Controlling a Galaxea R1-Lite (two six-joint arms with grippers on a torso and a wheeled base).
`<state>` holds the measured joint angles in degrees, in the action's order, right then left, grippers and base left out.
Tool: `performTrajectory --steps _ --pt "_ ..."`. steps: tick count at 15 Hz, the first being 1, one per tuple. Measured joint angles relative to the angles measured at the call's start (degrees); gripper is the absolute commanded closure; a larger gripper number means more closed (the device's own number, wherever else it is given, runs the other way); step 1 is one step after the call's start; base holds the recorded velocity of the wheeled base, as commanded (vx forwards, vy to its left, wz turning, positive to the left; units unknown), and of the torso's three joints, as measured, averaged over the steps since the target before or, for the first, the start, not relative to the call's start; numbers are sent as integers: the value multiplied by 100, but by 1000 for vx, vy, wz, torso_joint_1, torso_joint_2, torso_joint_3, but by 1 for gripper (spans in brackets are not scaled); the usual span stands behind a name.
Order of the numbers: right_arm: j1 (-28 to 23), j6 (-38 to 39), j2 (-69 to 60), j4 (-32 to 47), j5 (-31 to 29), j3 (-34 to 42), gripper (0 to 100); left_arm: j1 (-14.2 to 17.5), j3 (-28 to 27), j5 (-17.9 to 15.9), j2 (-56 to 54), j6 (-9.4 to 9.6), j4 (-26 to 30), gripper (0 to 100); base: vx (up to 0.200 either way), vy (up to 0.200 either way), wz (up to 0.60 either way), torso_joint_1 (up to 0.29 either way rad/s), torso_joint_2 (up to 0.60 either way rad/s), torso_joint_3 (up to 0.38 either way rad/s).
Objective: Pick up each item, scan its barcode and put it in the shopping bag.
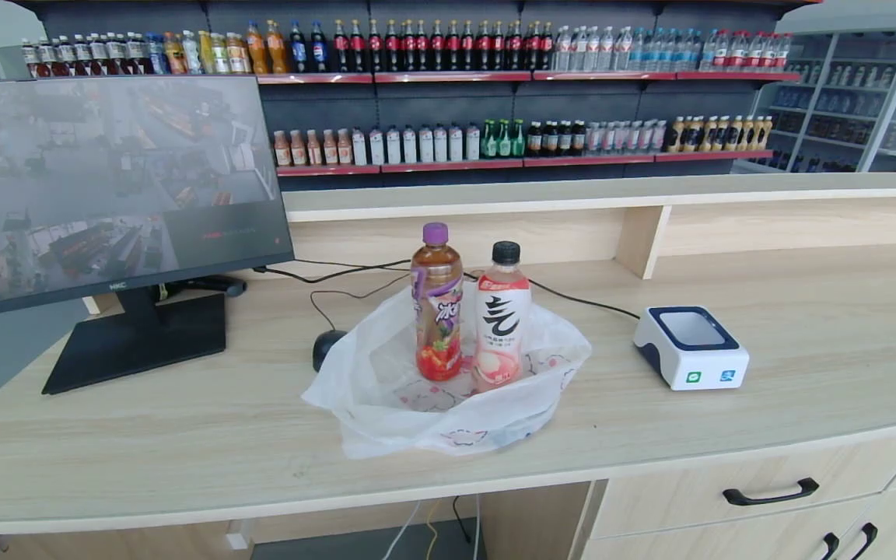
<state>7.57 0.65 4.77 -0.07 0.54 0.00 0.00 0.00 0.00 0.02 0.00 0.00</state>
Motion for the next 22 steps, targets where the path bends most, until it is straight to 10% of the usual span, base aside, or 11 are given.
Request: performTrajectory --steps 12,22 --pt "-724 123 -477 -9 85 0 0 0 0 0 0 0 0 0 0 0 0 0 0 0" --pt "-724 121 -484 -9 83 -2 0 -2 0 0 0 0 -2 0 0 -200 0 5 2 1"
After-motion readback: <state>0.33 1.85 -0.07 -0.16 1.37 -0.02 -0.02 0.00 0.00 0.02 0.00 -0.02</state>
